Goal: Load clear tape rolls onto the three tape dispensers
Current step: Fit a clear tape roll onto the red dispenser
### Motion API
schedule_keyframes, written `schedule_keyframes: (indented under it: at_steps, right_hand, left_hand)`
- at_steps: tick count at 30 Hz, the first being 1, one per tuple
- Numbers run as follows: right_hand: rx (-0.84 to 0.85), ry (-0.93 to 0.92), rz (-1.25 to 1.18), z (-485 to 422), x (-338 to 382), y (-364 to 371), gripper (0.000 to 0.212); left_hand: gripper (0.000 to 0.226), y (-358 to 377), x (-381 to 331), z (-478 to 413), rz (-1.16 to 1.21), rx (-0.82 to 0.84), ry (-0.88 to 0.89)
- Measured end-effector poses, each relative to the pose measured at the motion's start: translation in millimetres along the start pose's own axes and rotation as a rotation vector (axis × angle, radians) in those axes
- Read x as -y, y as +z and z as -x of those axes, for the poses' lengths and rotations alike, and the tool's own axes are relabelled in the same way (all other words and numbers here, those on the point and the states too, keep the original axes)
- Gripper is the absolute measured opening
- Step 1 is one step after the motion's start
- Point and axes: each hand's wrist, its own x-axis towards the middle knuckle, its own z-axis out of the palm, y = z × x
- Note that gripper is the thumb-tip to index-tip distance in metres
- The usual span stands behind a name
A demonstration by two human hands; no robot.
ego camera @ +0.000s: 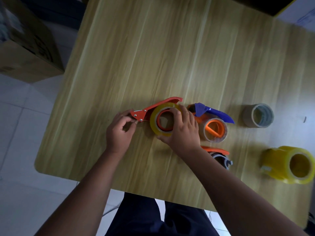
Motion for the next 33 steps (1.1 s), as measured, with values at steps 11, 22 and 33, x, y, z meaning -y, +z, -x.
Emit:
schedule_keyframes:
  at_steps: [11,22,33]
  right_hand:
    - [0.117,-0.277,0.317,-16.0,-4.4,-31.1,0.128]
    - [0.071,-0.196,0.094,-31.4,16.1,-25.1,0.123]
    - [0.011,-0.137,-0.041,-92.2,67.9,-21.8,0.123]
  left_hand:
    - [0.018,-17.1,0.3,-11.2,-0.050,0.146,-0.158]
    - [0.010,-67.3,-9.5,-40.6,-0.112,0.105,-0.184]
    - [0.009,-77.1,-16.7,-37.1,-0.182,0.147,-0.225]
